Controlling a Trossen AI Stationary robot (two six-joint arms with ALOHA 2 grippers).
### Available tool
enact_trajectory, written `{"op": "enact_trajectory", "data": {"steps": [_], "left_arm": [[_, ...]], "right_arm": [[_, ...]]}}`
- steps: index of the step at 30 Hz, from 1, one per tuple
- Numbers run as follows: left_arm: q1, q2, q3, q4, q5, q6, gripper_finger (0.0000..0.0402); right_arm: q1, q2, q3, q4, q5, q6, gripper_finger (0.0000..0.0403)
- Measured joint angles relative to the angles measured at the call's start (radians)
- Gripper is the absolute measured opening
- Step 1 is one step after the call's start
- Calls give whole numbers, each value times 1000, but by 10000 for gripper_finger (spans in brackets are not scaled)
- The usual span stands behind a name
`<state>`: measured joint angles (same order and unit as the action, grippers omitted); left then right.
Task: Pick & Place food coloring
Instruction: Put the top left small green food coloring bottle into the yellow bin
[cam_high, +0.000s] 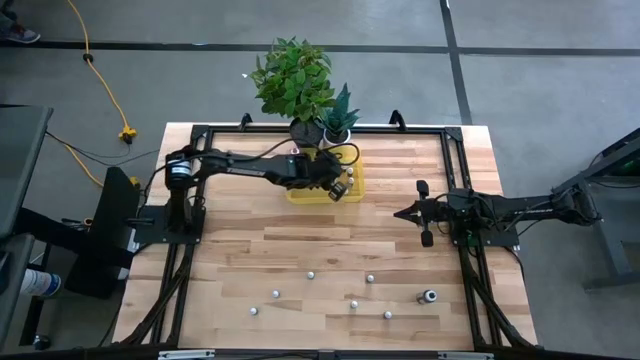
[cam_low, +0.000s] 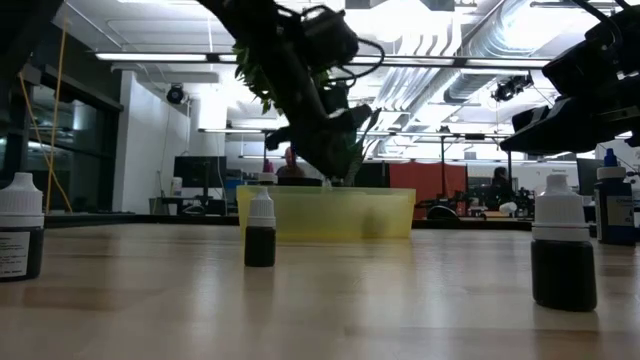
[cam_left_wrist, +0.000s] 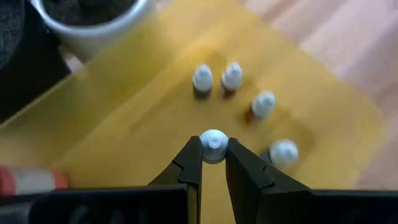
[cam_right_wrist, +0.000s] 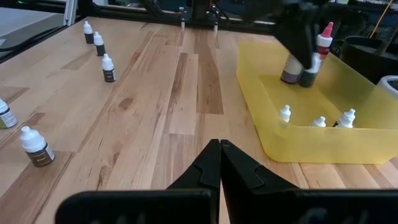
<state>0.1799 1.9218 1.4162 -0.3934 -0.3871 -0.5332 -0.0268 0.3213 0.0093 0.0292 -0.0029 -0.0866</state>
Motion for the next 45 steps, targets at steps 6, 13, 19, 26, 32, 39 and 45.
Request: {"op": "enact_trajectory", "data": {"steps": [6,13,19,26,32,39,45], "left_arm": [[34,48,0,31,-17,-42,37],[85,102,54,23,-1,-58,37],[116,175,173,-29,26,-42,37],[121,247,270,-76,43,-13,37],[122,269,287,-101,41,-13,37],[129,271,287,-115,37,-13,37],[130,271,287,-135,41,-14,37]], "right_arm": [[0,-1,0,0,0,0,0],[0,-1,0,0,0,0,0],[0,1,0,1,1,0,0],[0,7,0,2,1,0,0],[0,7,0,2,1,0,0],[0,7,0,3,1,0,0],[0,7,0,3,1,0,0]]}}
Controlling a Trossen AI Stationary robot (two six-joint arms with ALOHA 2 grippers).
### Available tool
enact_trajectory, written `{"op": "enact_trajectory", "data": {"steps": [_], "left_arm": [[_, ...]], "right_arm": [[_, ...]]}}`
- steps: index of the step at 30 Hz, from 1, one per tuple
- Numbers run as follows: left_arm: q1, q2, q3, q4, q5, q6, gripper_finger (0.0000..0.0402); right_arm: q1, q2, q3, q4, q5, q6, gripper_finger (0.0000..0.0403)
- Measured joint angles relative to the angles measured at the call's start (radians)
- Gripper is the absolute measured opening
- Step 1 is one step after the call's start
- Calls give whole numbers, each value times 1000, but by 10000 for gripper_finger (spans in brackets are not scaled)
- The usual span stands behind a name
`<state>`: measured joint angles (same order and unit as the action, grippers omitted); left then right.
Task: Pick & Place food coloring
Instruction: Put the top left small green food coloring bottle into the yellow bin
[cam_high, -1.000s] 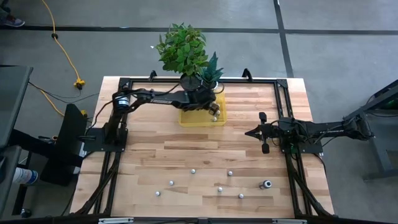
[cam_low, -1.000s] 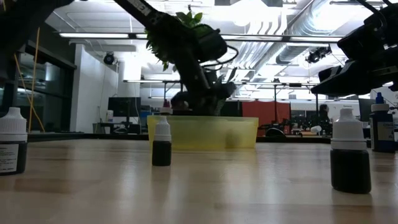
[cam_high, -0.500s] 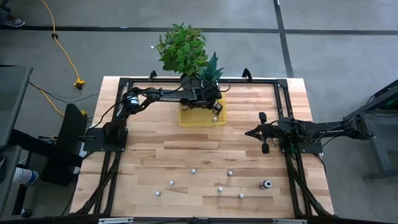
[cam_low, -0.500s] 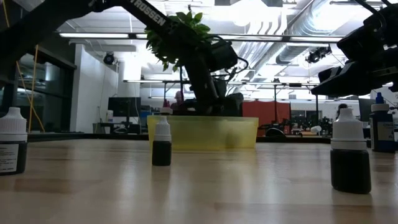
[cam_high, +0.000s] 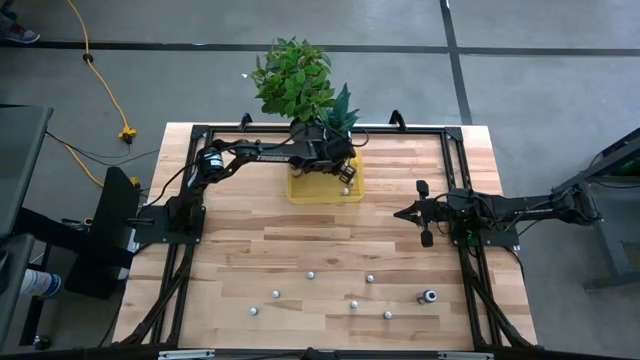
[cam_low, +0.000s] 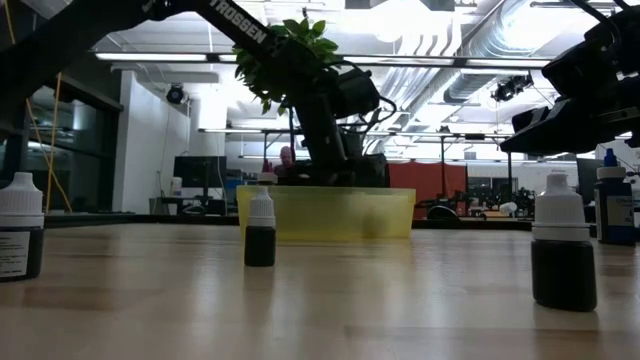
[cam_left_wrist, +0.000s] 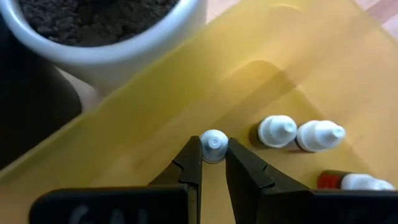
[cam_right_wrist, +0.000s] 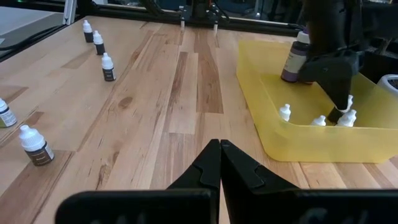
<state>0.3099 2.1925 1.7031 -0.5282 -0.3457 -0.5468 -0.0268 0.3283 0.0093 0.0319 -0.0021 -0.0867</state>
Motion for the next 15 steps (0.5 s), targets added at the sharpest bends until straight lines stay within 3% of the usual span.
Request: {"op": "enact_trajectory", "data": {"steps": [12,15], "left_arm": [[5,0,0,2,41,0,39],[5,0,0,2,43,1,56]], "right_arm": [[0,0,0,1,0,0,0],[0,0,0,1,0,0,0]]}}
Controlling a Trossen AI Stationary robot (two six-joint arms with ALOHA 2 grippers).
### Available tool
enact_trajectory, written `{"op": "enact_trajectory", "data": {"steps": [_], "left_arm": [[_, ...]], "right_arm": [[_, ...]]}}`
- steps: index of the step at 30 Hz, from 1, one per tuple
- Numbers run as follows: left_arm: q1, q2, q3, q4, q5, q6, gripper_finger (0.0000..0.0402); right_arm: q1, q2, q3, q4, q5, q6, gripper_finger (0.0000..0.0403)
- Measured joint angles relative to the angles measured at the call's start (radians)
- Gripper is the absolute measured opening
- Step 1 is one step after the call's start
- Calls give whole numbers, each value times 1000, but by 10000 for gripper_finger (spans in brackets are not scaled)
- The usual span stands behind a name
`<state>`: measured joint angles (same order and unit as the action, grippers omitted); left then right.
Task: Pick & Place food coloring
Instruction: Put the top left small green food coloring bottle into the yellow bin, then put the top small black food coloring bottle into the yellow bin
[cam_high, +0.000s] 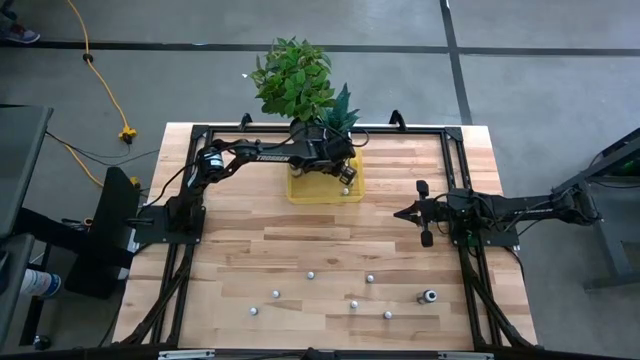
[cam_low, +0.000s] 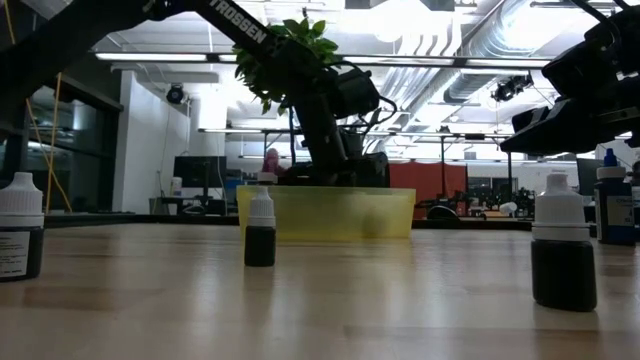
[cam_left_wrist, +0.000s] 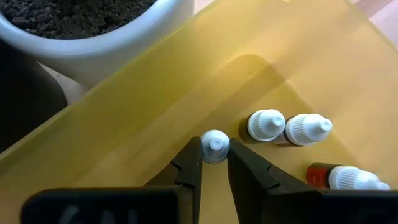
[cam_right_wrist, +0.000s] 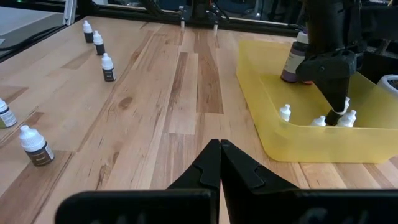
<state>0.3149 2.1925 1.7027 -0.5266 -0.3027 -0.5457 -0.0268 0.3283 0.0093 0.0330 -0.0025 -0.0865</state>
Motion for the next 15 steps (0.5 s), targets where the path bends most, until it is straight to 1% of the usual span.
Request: {"op": "enact_trajectory", "data": {"steps": [5,8,11,15], "left_arm": [[0,0,0,0,-1,1,111],[0,0,0,5,-3,16,136],[0,0,5,4,-3,57,152],[-1,0,56,-23,-2,101,160]], "right_arm": [[0,0,0,0,0,0,0],[0,0,0,0,0,0,0],[0,0,0,0,0,0,0],[0,0,0,0,0,0,0]]}}
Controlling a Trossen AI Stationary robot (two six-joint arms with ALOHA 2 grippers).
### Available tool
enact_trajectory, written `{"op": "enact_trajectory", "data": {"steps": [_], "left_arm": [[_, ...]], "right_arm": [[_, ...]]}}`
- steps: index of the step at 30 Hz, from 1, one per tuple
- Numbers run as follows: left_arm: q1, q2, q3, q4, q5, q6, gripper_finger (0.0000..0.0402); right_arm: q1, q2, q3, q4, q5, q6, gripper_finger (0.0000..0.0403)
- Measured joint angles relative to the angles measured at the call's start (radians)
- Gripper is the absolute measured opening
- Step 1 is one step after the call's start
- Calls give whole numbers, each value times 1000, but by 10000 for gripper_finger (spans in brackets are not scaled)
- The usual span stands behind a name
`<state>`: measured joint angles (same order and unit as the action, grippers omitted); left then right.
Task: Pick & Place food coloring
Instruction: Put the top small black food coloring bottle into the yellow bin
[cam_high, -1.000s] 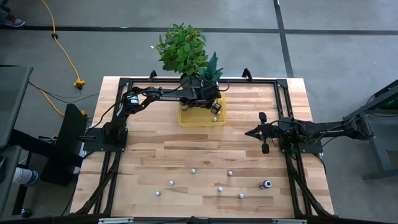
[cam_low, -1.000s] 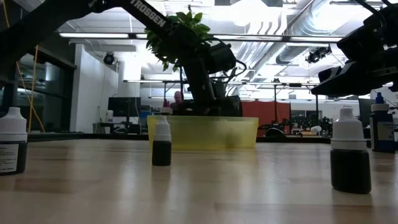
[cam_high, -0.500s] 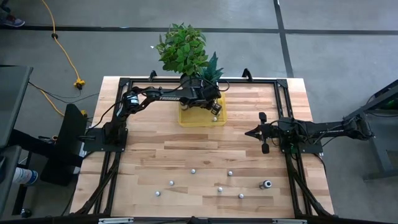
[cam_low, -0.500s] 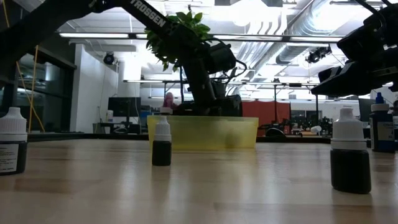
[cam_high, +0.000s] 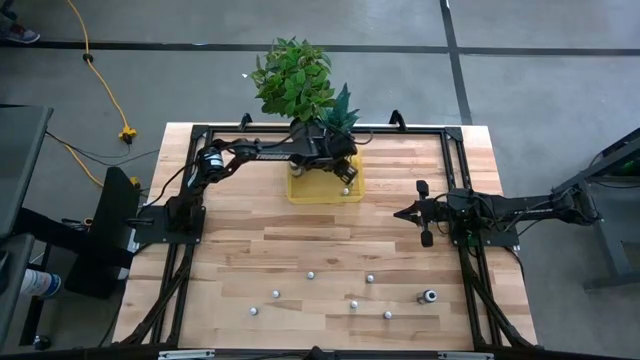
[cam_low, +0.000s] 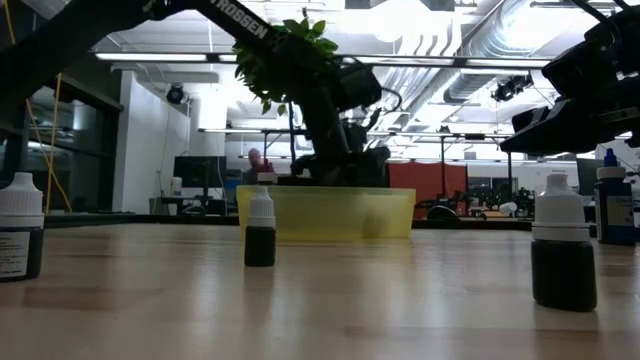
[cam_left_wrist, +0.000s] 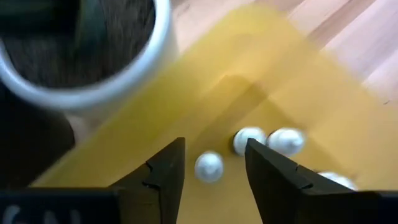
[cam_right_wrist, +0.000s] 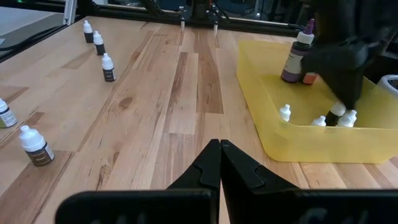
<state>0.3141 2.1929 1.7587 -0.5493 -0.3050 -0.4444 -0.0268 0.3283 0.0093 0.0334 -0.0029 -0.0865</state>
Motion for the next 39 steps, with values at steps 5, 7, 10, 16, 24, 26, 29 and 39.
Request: {"op": "enact_trajectory", "data": {"steps": [5,7,10,16,24,26,29,39], "left_arm": [[-2,0,77,-39,1,34,161],[-3,-3,111,-58,17,51,161],[-18,-6,156,-79,57,80,161],[-66,-31,214,-112,175,194,161],[-166,-111,214,-184,214,318,161],[-194,-132,214,-224,223,344,161],[-238,-160,214,-310,243,372,161],[-384,-314,9,-355,316,388,161]], "right_arm": [[0,0,0,0,0,0,0],[0,0,0,0,0,0,0],[0,0,0,0,0,0,0],[0,0,0,0,0,0,0],[0,0,0,0,0,0,0],[0,0,0,0,0,0,0],[0,0,0,0,0,0,0],[0,0,0,0,0,0,0]]}}
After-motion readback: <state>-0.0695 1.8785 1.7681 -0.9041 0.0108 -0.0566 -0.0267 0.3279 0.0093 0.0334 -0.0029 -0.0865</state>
